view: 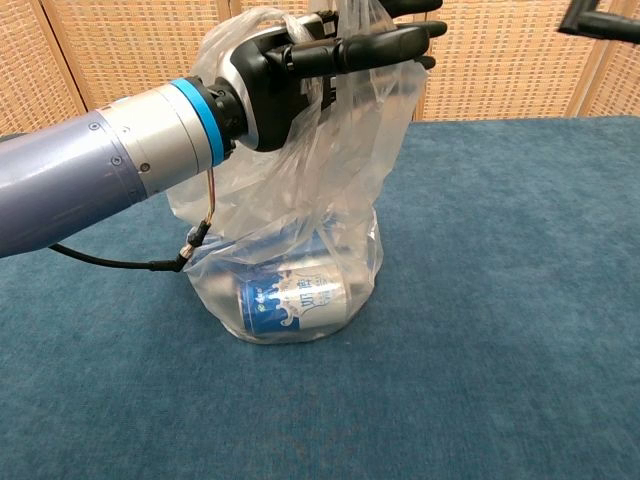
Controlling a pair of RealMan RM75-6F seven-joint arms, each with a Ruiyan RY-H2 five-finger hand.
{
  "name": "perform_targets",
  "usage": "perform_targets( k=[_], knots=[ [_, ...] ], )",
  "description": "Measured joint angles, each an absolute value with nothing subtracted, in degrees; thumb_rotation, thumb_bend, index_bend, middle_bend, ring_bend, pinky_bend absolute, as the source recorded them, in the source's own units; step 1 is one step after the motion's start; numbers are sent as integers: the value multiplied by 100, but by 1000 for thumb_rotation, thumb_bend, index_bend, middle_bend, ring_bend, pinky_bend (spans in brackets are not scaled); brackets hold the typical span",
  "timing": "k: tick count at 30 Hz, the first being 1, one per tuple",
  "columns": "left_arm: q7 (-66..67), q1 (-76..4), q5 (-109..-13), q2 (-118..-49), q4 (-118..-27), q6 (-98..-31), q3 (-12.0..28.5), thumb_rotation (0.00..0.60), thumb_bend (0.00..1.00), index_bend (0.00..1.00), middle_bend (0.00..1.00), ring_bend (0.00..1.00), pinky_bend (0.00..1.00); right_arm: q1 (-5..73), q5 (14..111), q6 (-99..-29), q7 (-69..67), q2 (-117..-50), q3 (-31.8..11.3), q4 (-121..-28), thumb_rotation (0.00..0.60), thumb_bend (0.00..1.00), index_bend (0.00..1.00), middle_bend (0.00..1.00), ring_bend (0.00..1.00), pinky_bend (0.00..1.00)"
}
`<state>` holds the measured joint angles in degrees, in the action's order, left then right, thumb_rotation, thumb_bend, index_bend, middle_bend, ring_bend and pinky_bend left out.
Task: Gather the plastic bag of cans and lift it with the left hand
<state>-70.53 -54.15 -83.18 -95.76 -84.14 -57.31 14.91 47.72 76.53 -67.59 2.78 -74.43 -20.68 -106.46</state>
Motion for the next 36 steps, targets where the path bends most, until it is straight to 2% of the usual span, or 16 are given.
perform_targets(
  k=[15, 25, 31, 36],
  knots=[
    [-7179, -5356, -8355, -9605, -8402, -5815, 1558, 600, 77, 260, 168, 180, 62, 3894, 8509, -7533, -790, -6760, -1640, -10222, 600, 0, 0, 0, 0, 0],
    [-7540, -5286, -8234, -9536, -8552, -5866, 1728, 600, 79, 263, 172, 205, 140, 3201, 8687, -8154, -1500, -6683, -1283, -9473, 600, 0, 0, 0, 0, 0],
    [-7891, -5217, -8231, -9320, -8909, -5874, 1828, 600, 68, 279, 187, 222, 198, 2912, 8651, -8288, -1809, -6912, -1066, -8377, 600, 0, 0, 0, 0, 0],
    [-8176, -5089, -8297, -8950, -9391, -6004, 1915, 600, 58, 280, 191, 228, 219, 2730, 8626, -8307, -2098, -7335, -895, -6874, 600, 0, 0, 0, 0, 0]
  ],
)
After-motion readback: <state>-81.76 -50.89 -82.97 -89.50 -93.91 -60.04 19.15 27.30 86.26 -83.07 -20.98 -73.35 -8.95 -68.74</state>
